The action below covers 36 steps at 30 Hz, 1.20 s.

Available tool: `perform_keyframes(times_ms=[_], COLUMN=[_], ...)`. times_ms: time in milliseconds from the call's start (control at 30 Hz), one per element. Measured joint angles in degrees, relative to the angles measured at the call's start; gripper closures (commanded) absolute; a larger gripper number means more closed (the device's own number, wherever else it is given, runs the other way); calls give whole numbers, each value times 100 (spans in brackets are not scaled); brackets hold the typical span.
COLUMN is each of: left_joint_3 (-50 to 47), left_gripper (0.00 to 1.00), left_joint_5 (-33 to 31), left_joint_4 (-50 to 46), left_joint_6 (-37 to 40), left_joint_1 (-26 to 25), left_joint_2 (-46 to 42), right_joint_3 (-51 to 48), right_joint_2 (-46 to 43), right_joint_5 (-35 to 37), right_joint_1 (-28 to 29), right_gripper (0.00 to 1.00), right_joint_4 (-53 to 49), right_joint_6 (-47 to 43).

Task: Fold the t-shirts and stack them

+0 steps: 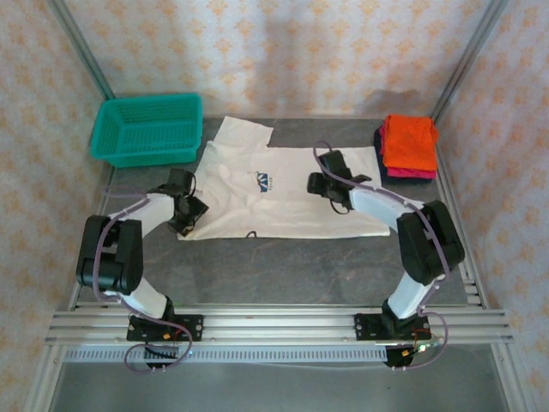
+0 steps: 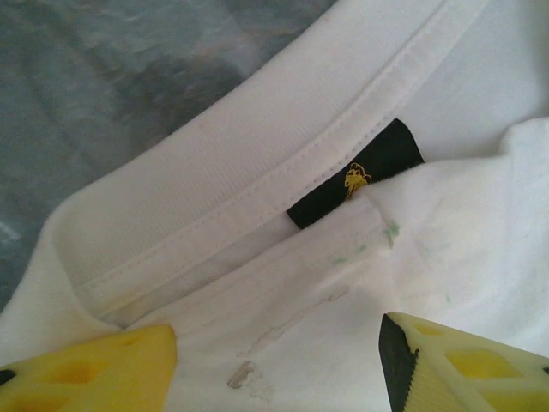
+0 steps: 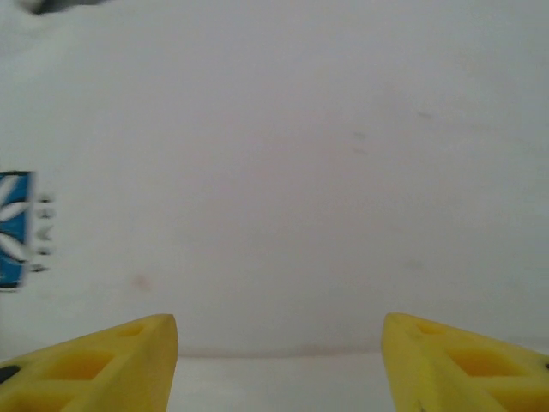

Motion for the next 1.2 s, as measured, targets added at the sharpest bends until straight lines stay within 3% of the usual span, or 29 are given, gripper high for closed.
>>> perform_keyframes(times_ms=[233, 500, 767, 1033, 1200], left_joint_3=[-1005, -1475, -1580, -1285, -337], left_gripper=[30, 28, 27, 24, 25], left_joint_5=[-22, -68, -144, -345, -442], left_joint_4=[-33, -437, -833, -1537, -1515], left_joint_6=[-48, -55, 212, 378, 474], left_joint_1=[221, 455, 1038, 968, 352], left_joint_2=[-1082, -1860, -2096, -2708, -2435], right_joint_3=[-931, -1740, -2210, -2356, -1805], right_joint_2=[-616, -822, -1333, -1792, -1687], right_joint_5=[-66, -234, -313, -516, -544], right_joint_1=[-278, -326, -409, -411, -411], right_gripper=[46, 51, 51, 48, 45], right_joint_4=[-420, -531, -656, -1130, -1180], right_joint_6=[39, 142, 389, 525, 470])
